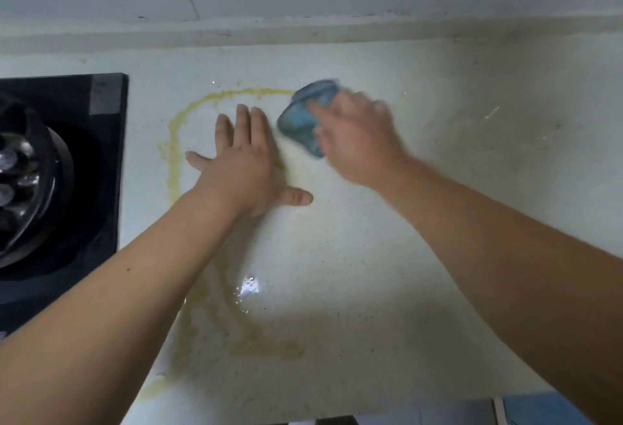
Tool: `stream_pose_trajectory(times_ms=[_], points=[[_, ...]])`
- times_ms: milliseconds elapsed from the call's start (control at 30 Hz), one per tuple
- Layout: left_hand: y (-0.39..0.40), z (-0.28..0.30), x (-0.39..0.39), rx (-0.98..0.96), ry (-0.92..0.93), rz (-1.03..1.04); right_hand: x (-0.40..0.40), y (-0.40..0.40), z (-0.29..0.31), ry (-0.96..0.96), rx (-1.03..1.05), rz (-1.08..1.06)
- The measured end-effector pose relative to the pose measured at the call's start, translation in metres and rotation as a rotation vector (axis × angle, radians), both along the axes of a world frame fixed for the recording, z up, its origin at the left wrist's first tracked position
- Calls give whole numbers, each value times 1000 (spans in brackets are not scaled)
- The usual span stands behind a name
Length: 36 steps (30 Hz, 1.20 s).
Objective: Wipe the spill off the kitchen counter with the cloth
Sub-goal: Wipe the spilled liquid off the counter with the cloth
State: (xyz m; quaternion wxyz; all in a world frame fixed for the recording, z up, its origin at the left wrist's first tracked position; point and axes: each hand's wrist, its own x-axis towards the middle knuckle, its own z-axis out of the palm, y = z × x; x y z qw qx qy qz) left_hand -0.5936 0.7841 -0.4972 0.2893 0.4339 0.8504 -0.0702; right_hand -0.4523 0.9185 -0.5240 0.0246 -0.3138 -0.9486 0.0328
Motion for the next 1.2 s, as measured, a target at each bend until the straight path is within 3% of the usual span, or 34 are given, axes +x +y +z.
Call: stream_pose_trajectory(times_ms=[100, 167, 200, 267, 333, 367, 433, 500, 567, 633, 767, 833, 933, 1000, 1033, 1133, 1200], points=[[3, 0, 1, -15, 3, -2, 13, 68, 2, -31, 16, -648], [6, 1, 2, -10, -14, -8, 2, 73, 4, -19, -70, -800], [6, 0, 2, -3, -27, -11, -11, 62, 2, 9, -78, -704], [3, 1, -2, 37, -51, -12, -41, 20, -2, 73, -101, -314], [-11, 6, -14, 120, -75, 19, -54, -19, -2, 31, -142, 79], [-21, 8, -22, 163, -80, 27, -56, -22, -1, 18, -132, 168], [-46, 11, -38, 199, -67, 33, -54, -2, -4, 34, -42, 52], [-69, 14, -49, 196, -44, 43, -50, 28, -8, 45, 51, -318], [-89, 15, -60, 152, 17, 66, -70, 22, -5, 33, -46, -609], [-103, 13, -69, 126, 37, 119, -104, -17, -3, 37, -104, -494], [-123, 10, -85, 202, 32, 96, -134, -81, -9, 66, -188, 259], [-129, 15, -87, 203, 17, 77, -131, -58, -10, 66, -101, 196], [-136, 24, -92, 224, -63, 112, -126, -12, -10, 12, 23, -413], [-140, 22, -97, 250, -96, 130, -140, -20, -8, 16, -54, -596], [-143, 19, -98, 248, -108, 135, -152, -34, -8, 42, -59, -537], [-151, 17, -100, 246, -111, 98, -183, -79, -11, 91, -145, -48], [-156, 23, -98, 244, -140, 97, -198, -80, -11, 67, -140, 71]])
